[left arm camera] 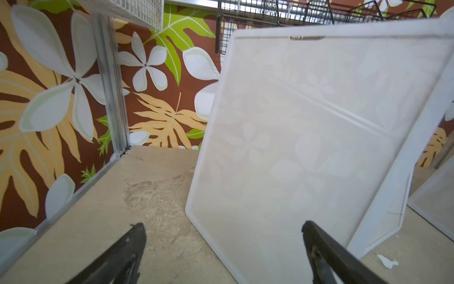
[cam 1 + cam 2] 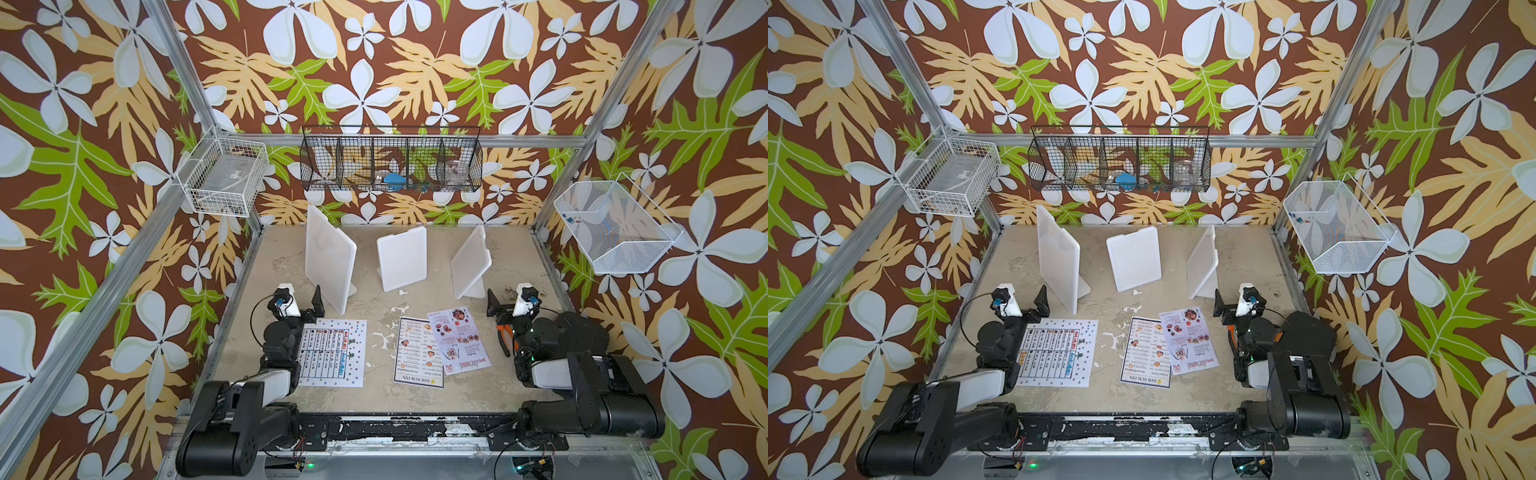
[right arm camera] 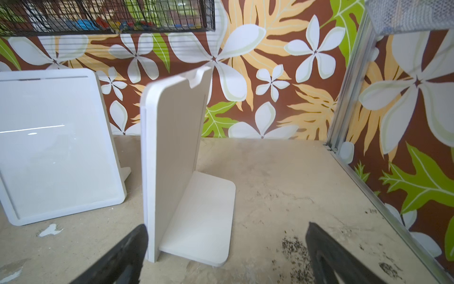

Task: Insert the menus into the narrow rack
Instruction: Adjust the narrow rack at the center of the board.

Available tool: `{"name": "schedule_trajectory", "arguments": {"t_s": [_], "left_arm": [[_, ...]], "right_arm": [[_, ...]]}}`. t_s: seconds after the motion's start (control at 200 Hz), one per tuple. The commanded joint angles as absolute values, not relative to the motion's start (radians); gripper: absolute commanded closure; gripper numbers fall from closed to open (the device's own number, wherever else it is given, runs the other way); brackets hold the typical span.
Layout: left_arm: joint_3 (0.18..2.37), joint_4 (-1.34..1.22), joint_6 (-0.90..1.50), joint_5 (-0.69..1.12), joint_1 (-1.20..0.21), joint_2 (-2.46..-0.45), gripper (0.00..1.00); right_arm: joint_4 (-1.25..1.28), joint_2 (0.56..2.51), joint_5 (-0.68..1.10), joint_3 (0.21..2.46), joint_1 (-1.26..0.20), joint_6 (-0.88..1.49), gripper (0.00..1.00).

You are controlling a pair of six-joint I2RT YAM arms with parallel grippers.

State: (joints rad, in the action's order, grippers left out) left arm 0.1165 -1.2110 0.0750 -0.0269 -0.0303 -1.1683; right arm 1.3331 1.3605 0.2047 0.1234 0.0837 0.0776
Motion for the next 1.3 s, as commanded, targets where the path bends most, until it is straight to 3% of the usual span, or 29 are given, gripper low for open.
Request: {"name": "schedule_trajectory", "arguments": {"t_s": [0.0, 0.16, 0.395, 0.571, 0.761, 1.006, 1.136, 1.296], "left_arm": [[0.144, -1.034, 0.094, -0.09, -0.055, -1.07, 0.0], [0.163, -0.908, 0.168, -0.079, -0.063, -0.937, 0.0], [0.263, -0.612, 0.316, -0.096, -0.063, -0.833, 0.0], [0.389, -0.341, 0.527, -0.223, -0.063, -0.829, 0.0], [0.522, -0.107, 0.633, -0.178, -0.058, -0.881, 0.0], [0.496, -0.09, 0.693, -0.069, -0.002, -0.844, 0.0], [0.516, -0.074, 0.657, -0.006, -0.001, -0.831, 0.0], [0.541, -0.053, 0.63, 0.086, -0.015, -0.816, 0.0]], "right_arm": [[1.199, 1.284, 0.209, 0.142, 0.074, 0.077, 0.0], [0.98, 1.172, 0.098, 0.206, 0.035, 0.126, 0.0], [0.745, 1.044, 0.109, 0.295, 0.034, 0.238, 0.0], [0.513, 0.941, 0.093, 0.367, 0.034, 0.348, 0.0], [0.267, 0.928, 0.106, 0.484, 0.034, 0.451, 0.0], [0.166, 0.946, 0.183, 0.56, 0.055, 0.584, 0.0], [0.121, 0.97, 0.327, 0.607, 0.053, 0.528, 0.0], [-0.005, 0.988, 0.312, 0.675, 0.009, 0.461, 0.0]]}}
